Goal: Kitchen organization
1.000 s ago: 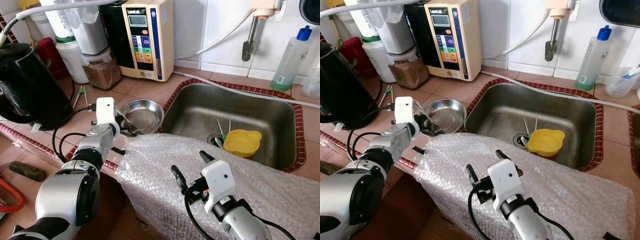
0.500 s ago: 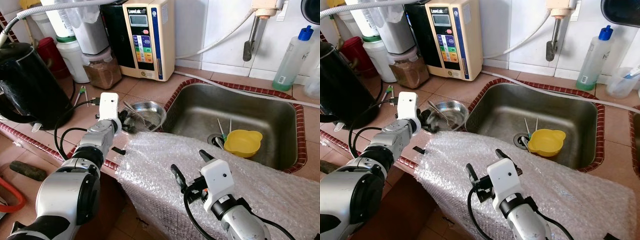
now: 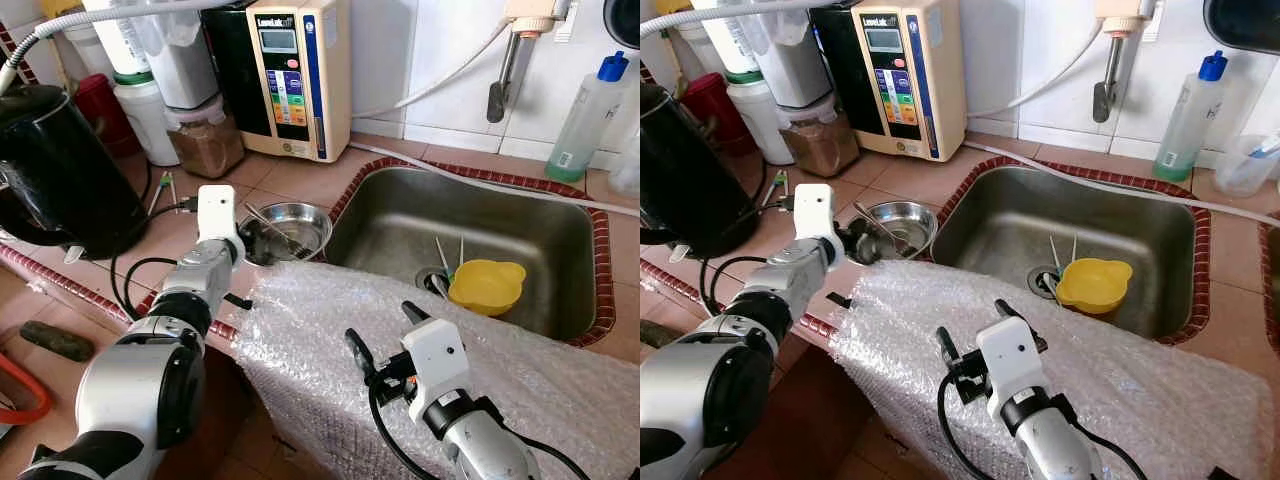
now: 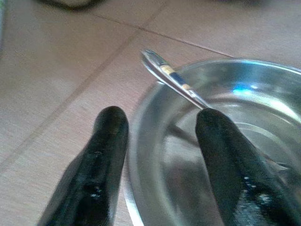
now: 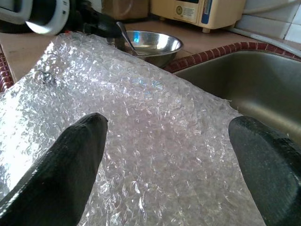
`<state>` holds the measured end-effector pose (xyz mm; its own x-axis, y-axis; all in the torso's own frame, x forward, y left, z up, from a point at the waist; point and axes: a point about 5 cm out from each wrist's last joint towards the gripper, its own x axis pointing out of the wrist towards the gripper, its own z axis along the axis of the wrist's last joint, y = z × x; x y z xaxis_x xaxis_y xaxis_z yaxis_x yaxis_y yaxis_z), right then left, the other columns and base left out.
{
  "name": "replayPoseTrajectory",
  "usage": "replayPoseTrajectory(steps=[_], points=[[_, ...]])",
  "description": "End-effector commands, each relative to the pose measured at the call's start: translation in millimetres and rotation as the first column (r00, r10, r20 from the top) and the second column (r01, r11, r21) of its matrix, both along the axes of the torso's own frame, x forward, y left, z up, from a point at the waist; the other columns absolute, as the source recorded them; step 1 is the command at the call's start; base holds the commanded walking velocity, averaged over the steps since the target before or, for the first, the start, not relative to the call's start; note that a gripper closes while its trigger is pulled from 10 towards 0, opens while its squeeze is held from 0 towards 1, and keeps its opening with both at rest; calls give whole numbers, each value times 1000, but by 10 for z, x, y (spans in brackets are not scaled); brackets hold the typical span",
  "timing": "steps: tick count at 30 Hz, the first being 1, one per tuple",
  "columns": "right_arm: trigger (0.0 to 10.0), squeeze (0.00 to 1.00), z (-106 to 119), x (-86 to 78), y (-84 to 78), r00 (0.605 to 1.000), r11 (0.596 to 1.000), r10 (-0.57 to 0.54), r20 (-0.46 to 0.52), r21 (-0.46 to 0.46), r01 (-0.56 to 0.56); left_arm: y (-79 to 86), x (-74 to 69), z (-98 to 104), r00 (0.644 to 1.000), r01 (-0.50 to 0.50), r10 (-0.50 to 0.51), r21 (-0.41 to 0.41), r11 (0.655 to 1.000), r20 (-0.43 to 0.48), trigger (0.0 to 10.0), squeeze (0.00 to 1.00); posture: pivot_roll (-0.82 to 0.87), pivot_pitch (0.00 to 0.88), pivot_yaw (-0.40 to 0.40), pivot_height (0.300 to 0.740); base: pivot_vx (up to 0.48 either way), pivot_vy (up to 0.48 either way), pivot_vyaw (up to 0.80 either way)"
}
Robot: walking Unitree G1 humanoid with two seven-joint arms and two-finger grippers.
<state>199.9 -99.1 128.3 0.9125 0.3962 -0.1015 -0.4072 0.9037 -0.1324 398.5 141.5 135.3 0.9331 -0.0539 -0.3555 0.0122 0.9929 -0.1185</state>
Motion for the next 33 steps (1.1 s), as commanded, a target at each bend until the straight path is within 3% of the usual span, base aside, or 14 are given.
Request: replayPoseTrajectory(steps=[1, 6, 14, 18, 23, 26, 33], points=[[10000, 365, 1, 12, 18, 1000, 1000, 3, 5, 5, -3, -19, 17, 38, 999, -28, 26, -58, 998, -23, 10000, 1000, -135, 21, 162, 740, 0, 0, 0], [10000, 376, 3, 10, 30, 1000, 1000, 7, 4, 3, -7, -198, -14, -28, 998, -7, -1, -123, 992, -68, 10000, 1000, -141, 27, 168, 740, 0, 0, 0], [10000, 392, 13, -13, 45, 1000, 1000, 15, 11, 8, -15, -307, -16, -15, 997, 7, -19, -151, 988, -78, 10000, 1000, -143, 29, 173, 740, 0, 0, 0], [10000, 388, 102, 14, 58, 998, 999, 4, 62, 32, -6, -323, -13, -6, 997, 13, -25, -149, 989, -79, 10000, 1000, -140, 30, 176, 740, 0, 0, 0], [10000, 388, 174, 42, 43, 995, 999, -13, 101, 42, 8, -276, 9, 38, 999, 16, -20, -78, 997, -47, 10000, 1000, -136, 30, 178, 740, 0, 0, 0], [10000, 392, 159, 50, 22, 995, 999, -20, 99, 35, 17, -119, 39, 96, 1000, -18, 18, 25, 1000, -1, 10000, 1000, -133, 28, 180, 740, 0, 0, 0], [10000, 392, 146, 54, 35, 995, 999, -17, 98, 35, 13, 87, 72, 187, 996, -80, 73, 128, 989, 56, 10000, 1000, -132, 25, 178, 740, 0, 0, 0]])
